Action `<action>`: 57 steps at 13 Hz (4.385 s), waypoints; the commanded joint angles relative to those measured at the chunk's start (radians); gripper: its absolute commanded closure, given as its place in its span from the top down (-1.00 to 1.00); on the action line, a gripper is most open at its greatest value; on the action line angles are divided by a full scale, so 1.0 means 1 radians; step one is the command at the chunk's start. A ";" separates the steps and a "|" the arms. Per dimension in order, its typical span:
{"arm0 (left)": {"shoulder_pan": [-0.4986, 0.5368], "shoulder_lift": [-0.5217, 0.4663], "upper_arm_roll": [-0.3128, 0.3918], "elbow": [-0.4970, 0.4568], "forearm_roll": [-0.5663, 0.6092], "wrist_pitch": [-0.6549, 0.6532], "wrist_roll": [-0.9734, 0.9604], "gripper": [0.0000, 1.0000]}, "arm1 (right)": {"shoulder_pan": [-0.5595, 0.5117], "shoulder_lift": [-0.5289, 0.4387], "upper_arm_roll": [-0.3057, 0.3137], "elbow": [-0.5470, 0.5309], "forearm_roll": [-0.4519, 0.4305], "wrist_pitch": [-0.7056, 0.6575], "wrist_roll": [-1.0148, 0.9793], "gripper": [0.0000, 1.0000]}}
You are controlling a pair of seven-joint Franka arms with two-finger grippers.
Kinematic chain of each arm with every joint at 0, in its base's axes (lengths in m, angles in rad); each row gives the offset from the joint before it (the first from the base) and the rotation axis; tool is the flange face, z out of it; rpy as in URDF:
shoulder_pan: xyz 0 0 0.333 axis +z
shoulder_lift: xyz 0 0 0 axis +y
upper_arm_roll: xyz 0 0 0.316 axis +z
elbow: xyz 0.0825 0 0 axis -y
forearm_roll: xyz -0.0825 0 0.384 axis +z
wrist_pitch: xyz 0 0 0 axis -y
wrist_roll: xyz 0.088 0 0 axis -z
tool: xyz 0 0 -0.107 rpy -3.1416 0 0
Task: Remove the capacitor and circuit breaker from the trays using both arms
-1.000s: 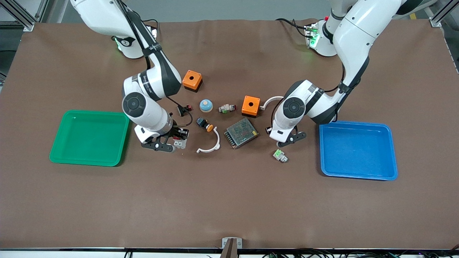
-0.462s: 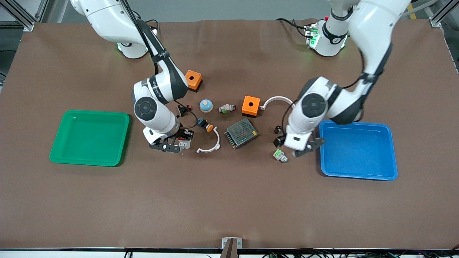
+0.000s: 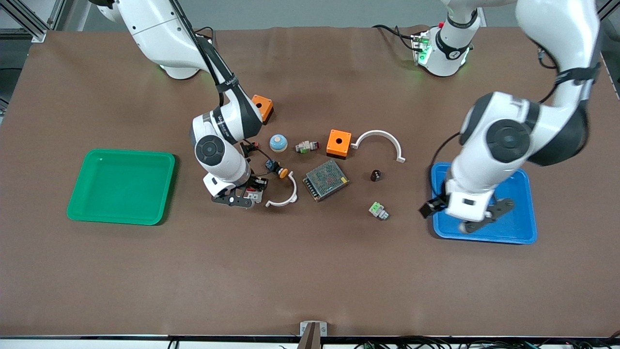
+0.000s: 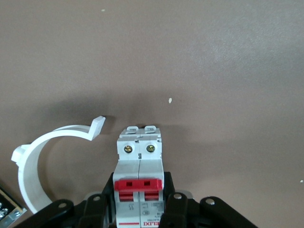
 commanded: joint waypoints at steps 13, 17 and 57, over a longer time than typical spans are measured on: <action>0.005 -0.360 0.321 -0.008 -0.280 -0.362 0.816 1.00 | -0.005 -0.367 -0.236 0.014 -0.092 -0.362 -0.209 1.00; -0.062 -0.405 0.402 -0.013 -0.264 -0.384 0.858 1.00 | -0.020 -0.407 -0.360 0.182 -0.099 -0.649 -0.340 1.00; -0.056 -0.443 0.356 -0.028 -0.277 -0.432 0.832 1.00 | -0.688 -0.409 0.067 0.511 -0.136 -0.807 -0.758 1.00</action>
